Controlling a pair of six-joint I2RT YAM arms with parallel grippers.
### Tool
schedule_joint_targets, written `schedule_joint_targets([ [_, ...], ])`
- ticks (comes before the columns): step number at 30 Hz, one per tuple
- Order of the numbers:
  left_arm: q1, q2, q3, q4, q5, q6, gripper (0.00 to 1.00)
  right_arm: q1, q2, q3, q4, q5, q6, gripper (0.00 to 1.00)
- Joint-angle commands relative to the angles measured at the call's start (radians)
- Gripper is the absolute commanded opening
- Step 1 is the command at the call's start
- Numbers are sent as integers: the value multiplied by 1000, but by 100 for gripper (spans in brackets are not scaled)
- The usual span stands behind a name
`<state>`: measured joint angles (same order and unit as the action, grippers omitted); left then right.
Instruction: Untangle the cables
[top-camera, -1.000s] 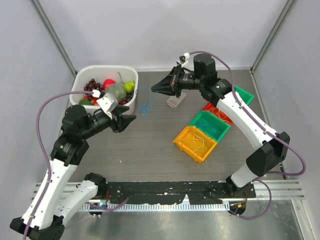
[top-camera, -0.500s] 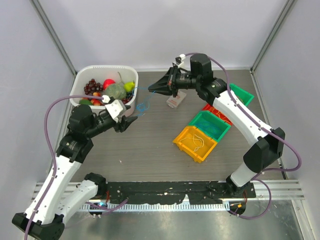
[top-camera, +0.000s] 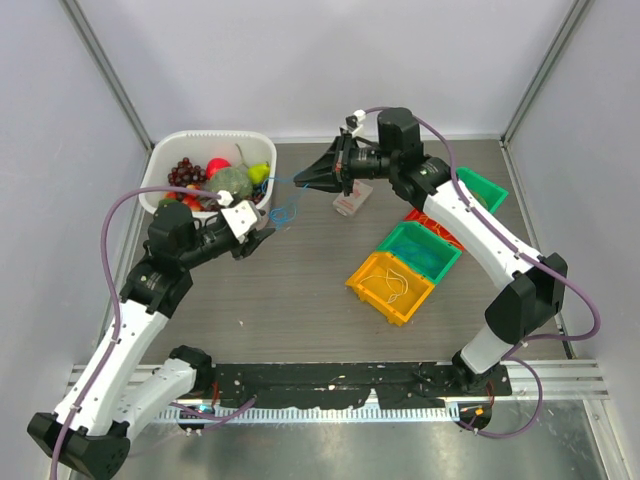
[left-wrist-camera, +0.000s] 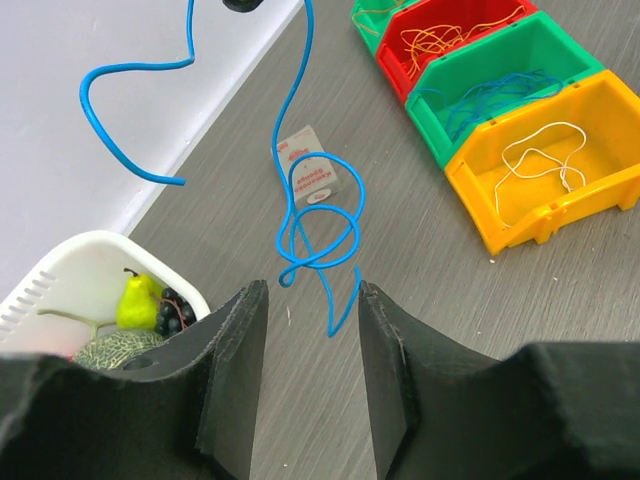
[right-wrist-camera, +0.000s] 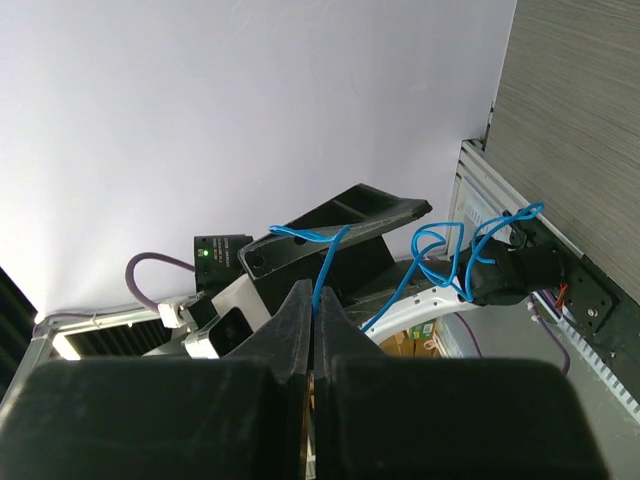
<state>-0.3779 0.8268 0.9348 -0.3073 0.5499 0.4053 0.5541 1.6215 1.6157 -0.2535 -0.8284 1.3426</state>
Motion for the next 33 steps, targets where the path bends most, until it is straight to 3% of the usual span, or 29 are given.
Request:
schedule_joint_targets([
  [1,-7,-5,24,34,-2,32,47,12,-17,38,59,-37,16,1],
  [7,-9,0,30,28,-5,50,50,27,-23,32,77,-44,27,1],
  [12,-15,5,39,27,-2,46,41,35,-28,24,82,-46,32,1],
  [18,-23,5,62,-7,4,44,10,38,-32,13,91,-44,36,1],
  [21,-23,0,75,-62,13,29,0,38,-28,4,97,-35,26,1],
  [24,-26,-17,72,-81,13,-78,0,35,-8,7,97,-25,-9,8],
  [26,-24,-32,65,-78,-16,-228,0,21,4,21,65,-18,-77,24],
  [27,-24,-34,67,-79,-33,-322,0,17,9,51,-19,-2,-179,39],
  [28,-23,-28,70,-91,-56,-397,0,7,18,108,-79,41,-242,45],
  [31,-23,-3,84,-156,-77,-681,0,3,55,232,-455,168,-651,49],
  [33,-23,2,65,-171,-78,-836,0,6,46,280,-593,291,-829,51],
])
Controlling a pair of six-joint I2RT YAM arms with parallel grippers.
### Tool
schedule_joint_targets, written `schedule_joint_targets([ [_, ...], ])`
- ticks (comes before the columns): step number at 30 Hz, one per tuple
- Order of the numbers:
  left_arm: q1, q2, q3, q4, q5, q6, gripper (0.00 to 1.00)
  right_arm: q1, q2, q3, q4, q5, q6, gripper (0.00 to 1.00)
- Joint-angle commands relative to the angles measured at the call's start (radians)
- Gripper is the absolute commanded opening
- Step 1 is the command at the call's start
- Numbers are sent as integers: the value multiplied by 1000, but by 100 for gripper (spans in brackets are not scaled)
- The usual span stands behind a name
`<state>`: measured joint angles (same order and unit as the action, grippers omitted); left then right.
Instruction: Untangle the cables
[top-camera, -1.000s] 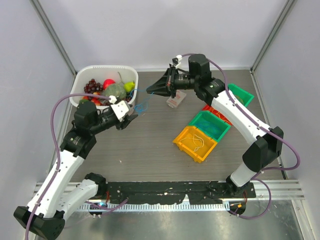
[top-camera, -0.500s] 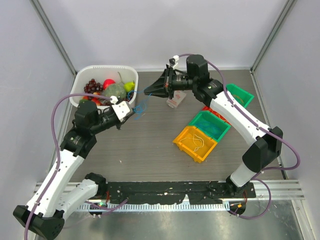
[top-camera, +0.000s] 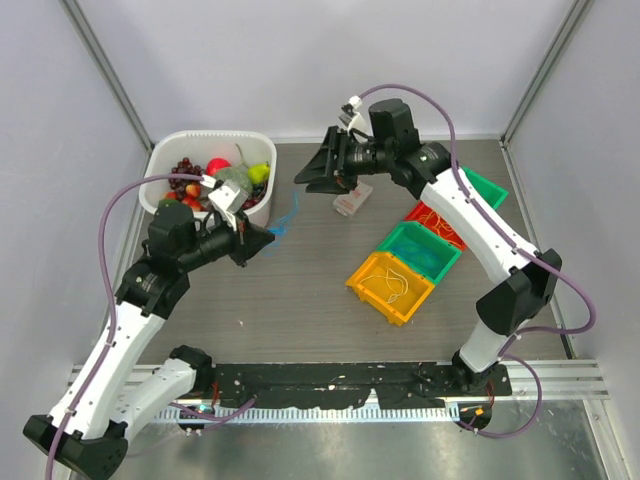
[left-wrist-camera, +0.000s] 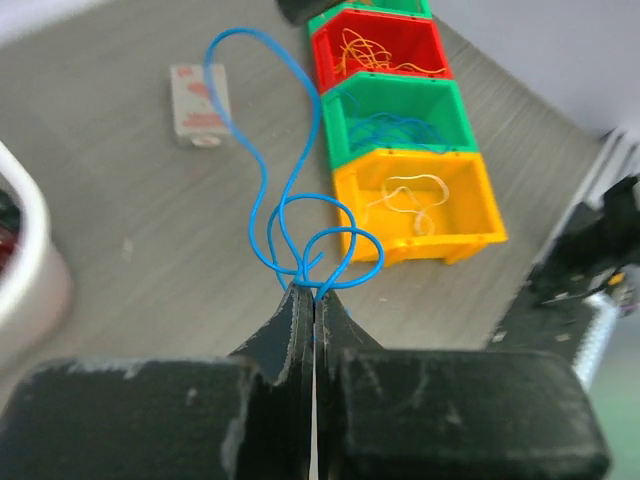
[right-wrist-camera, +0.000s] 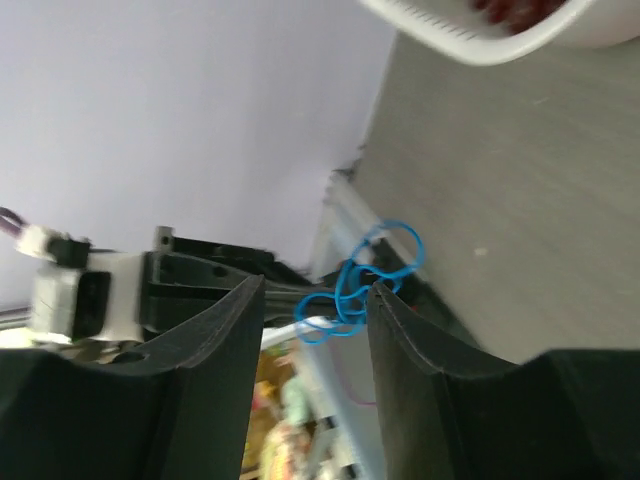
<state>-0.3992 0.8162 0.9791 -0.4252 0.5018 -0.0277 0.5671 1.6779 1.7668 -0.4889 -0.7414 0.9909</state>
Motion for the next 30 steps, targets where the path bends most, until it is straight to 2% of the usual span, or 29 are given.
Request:
schedule_joint_targets([
  [1,-1,9,4,-44,-22,-481,0,-6,-24,120,-384,285,-533,51],
  [3,-1,-3,-25,-34,-14,-596,0,22,-87,71,-389,385,-706,52],
  [6,8,-15,-82,26,39,-763,0,134,-142,49,-438,529,-865,54],
  [8,19,-5,-112,74,101,-863,0,190,-161,39,-453,490,-935,53],
  [11,34,26,-151,166,199,-954,0,255,-254,-97,-299,384,-963,49],
  [13,42,37,-175,238,253,-1018,0,261,-308,-196,-190,297,-956,48],
  [17,57,69,-210,319,340,-1139,0,261,-328,-276,-128,177,-985,43],
  [22,59,84,-247,402,415,-1215,0,263,-365,-375,-21,209,-1012,47],
  [30,59,84,-243,392,486,-1218,0,249,-346,-369,6,237,-1061,52],
])
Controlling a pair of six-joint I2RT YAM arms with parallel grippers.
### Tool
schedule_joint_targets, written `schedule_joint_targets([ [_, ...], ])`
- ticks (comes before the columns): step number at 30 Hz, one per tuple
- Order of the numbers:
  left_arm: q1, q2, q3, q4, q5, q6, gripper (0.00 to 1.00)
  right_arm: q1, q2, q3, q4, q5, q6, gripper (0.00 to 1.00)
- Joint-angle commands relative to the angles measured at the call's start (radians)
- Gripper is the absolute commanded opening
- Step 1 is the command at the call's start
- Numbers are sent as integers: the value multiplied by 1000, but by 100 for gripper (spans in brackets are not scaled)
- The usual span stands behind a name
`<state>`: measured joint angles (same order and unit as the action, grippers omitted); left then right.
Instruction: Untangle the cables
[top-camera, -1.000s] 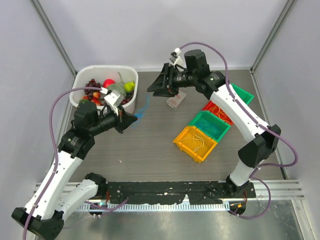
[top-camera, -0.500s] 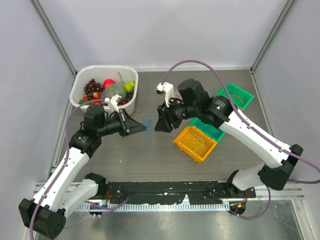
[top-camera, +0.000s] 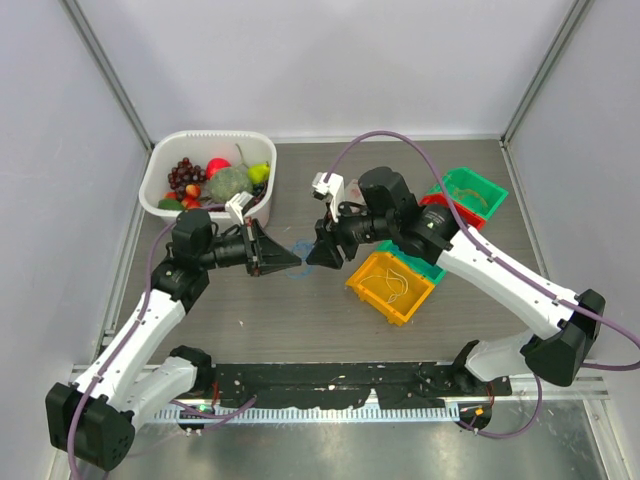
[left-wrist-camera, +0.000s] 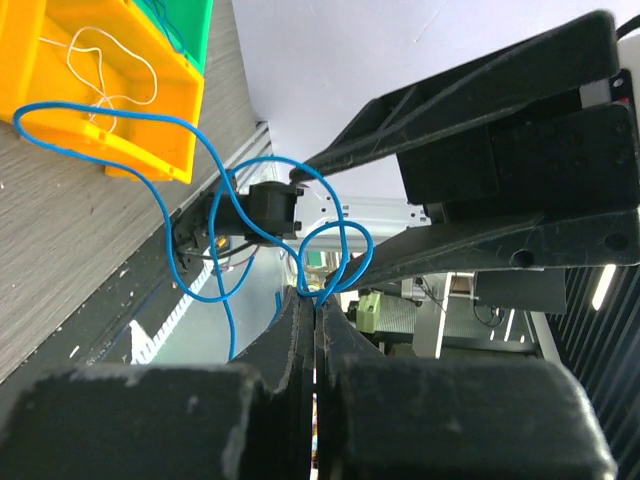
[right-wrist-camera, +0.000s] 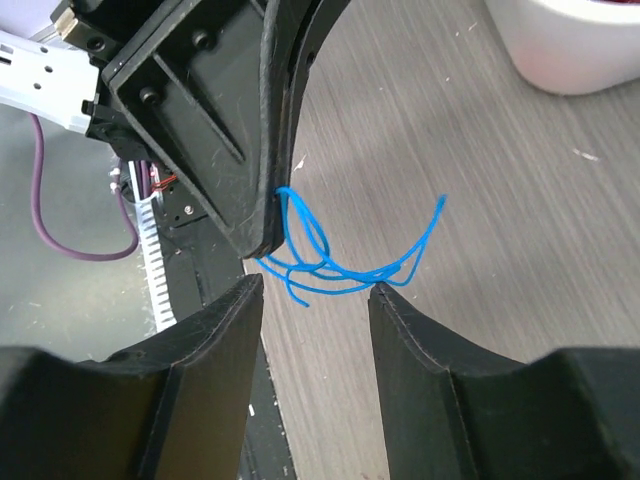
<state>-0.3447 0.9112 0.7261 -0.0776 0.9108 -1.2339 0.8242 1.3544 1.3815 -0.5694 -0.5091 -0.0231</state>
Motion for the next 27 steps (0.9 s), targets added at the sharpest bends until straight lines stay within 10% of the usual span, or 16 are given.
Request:
schedule_joint_targets([
  [1,4,-11,15,24,79,2,0,-10,-23,20,85,15,-54,53],
  [27,6,-44,7,24,143,8,0,-69,25,56,35,-275,-57,53],
])
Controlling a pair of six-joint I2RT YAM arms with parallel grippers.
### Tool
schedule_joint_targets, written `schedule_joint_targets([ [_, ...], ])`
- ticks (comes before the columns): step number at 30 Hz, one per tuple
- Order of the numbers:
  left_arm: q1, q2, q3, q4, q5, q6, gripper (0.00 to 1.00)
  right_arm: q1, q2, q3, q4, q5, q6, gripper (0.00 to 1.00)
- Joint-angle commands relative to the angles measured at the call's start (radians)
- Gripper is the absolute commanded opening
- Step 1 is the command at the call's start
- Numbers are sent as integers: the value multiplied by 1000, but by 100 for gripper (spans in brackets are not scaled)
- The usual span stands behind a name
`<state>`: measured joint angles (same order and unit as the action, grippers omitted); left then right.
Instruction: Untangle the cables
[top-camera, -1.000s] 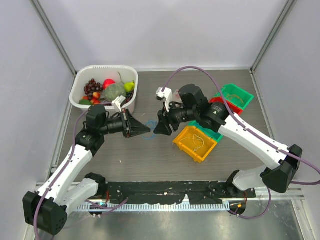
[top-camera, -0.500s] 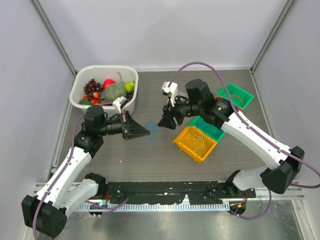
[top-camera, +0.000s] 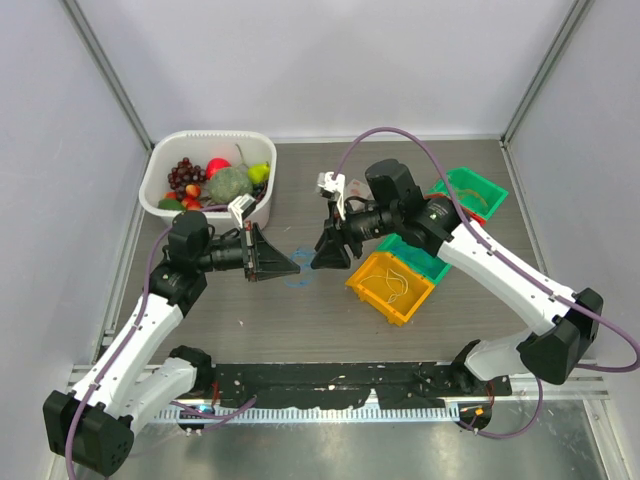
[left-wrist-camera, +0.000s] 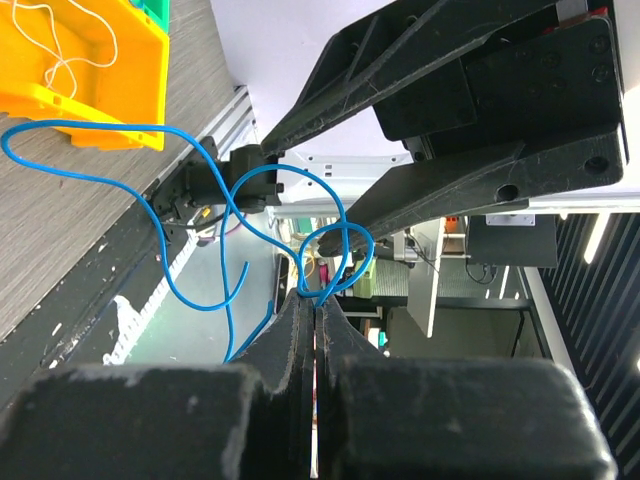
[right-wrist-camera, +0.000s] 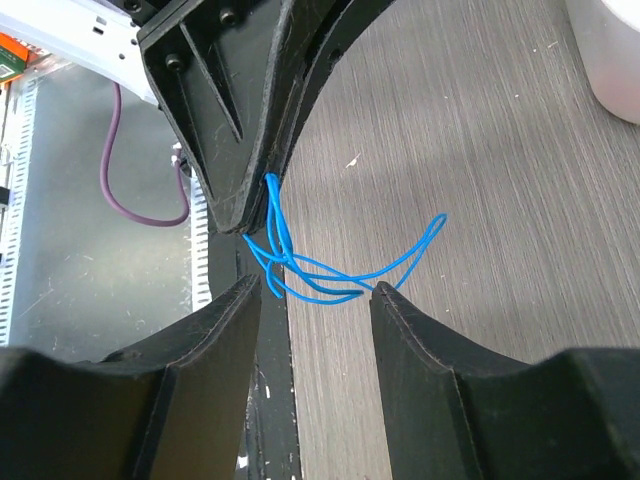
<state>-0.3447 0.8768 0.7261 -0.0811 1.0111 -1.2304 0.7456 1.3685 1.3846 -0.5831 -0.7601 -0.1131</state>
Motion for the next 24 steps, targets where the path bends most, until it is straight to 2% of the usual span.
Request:
schedule_joint_targets([
  [1,4,-10,9,17,40,12,0,9,9,54,74,-4,50,53],
  [8,4,11,50,-152,11,121,0,18,3,135,114,21,210,53],
  [24,4,33,55,-109,23,94,0,57,115,179,22,15,178,39],
])
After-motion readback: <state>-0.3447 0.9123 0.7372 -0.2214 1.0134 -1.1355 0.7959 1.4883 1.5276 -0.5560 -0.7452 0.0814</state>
